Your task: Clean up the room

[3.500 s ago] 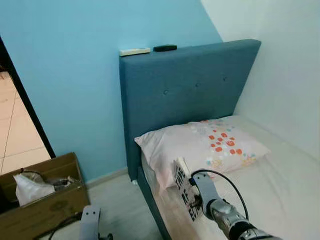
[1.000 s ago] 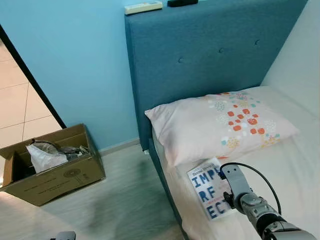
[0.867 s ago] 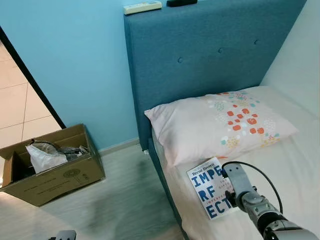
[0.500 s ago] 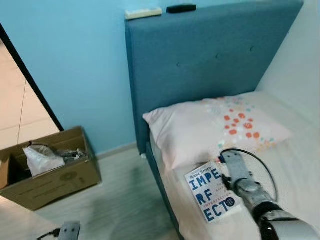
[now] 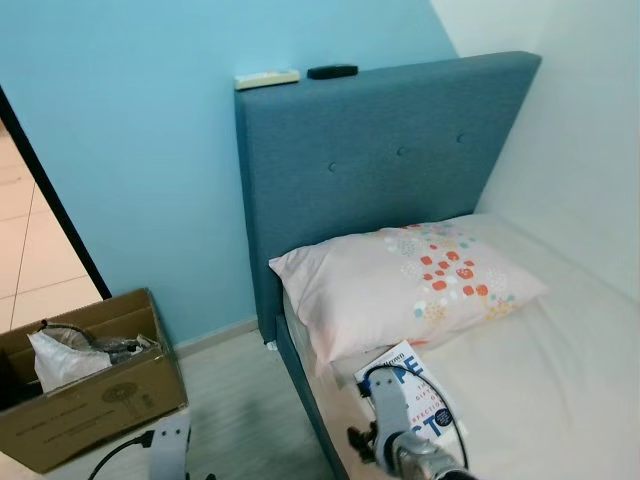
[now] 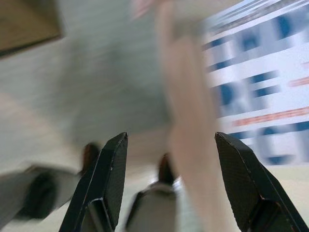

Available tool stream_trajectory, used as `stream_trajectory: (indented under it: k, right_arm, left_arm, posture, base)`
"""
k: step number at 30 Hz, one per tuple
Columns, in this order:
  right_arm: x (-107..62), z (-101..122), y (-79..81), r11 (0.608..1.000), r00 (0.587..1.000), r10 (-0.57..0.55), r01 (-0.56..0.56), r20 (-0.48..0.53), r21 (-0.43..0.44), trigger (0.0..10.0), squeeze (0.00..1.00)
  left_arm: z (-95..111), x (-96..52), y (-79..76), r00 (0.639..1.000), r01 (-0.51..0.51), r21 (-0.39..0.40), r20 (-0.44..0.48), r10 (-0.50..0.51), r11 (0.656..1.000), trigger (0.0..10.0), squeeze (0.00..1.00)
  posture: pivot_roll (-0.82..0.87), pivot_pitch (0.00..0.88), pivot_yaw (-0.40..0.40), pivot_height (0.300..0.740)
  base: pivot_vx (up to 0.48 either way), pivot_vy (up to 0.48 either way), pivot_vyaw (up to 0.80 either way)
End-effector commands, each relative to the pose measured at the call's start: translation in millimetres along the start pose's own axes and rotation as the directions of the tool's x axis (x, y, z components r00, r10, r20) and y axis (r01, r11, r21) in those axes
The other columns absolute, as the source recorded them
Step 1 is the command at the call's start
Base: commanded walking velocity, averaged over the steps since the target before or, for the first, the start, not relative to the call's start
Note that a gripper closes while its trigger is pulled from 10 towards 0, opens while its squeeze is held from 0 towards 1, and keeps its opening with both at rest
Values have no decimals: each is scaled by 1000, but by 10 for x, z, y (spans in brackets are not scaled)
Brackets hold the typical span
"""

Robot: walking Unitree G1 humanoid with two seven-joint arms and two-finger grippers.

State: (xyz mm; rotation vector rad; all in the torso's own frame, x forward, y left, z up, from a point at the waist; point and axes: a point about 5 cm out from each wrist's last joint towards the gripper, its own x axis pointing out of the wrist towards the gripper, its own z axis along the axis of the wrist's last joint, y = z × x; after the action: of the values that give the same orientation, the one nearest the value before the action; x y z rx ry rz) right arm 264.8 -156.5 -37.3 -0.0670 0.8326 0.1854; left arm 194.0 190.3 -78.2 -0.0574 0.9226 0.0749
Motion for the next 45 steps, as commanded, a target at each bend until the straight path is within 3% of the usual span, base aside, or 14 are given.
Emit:
stream_trajectory:
  k: [1,4,7,16,28,45]
  right_arm:
    - [-7,-69,-8,1000,1000,-3,3,-16,21,10000,0]
    - [-49,-331,-58,999,995,-24,27,-96,32,10000,0]
    - [-104,-545,-139,988,986,-68,88,-154,125,10000,0]
    - [-207,-852,-242,992,964,-99,114,-246,48,10000,0]
    - [-222,-912,-231,993,958,-112,118,-264,6,10000,0]
    - [-243,-934,-296,987,946,-158,158,-284,-24,10000,0]
  left_arm:
    - [-90,-8,-31,999,4,4,-41,-4,1000,10000,0]
    - [-96,-7,-49,999,6,-1,-45,-6,1000,10000,0]
    - [-123,-11,-50,998,2,-10,-55,-3,1000,10000,0]
    - [-195,-28,-8,997,-16,-17,-78,15,1000,10000,0]
    - [-196,-37,79,996,-28,3,-82,29,1000,10000,0]
    - [-221,-39,49,996,-23,-4,-86,23,1000,10000,0]
  posture:
    - [-61,0,-14,717]
    - [-65,0,-19,717]
    - [-62,0,-21,717]
    - [-44,0,-34,717]
    - [-27,0,-34,717]
    - [-32,0,-31,717]
  base:
    - [-379,0,0]
    - [-369,0,0]
    - [-368,0,0]
    - [-370,0,0]
    - [-309,0,0]
    - [-203,0,-731]
